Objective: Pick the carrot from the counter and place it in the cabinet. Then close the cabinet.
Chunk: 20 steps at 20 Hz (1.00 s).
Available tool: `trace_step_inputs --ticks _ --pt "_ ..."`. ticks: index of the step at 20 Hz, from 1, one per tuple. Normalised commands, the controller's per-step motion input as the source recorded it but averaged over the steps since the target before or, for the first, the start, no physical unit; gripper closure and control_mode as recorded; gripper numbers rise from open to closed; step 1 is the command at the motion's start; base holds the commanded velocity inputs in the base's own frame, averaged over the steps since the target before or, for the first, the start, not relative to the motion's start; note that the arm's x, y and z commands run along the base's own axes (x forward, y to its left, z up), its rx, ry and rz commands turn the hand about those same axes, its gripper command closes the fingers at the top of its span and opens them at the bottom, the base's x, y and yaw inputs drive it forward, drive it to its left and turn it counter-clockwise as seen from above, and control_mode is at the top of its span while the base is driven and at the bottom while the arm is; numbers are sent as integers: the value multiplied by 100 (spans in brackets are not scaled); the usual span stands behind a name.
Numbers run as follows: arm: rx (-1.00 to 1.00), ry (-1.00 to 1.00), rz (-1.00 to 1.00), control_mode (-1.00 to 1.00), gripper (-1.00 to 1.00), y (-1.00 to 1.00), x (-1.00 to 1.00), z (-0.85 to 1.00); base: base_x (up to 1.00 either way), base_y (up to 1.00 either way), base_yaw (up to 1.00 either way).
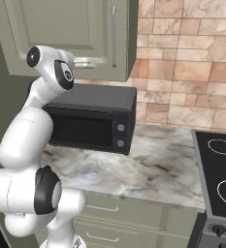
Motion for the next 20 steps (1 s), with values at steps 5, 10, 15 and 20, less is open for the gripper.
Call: trace_step_inputs --ticks 5,10,15,20 --pt "-10 1 0 -100 -100 -22 14 -52 0 0 0" --pt "-8 0 0 -100 -100 -49 -51 -17 0 0 0" --pt "-7 0 0 -100 -100 -41 -99 3 0 0 0" --pt "0 0 2 -100 -100 -28 -100 49 0 0 0"
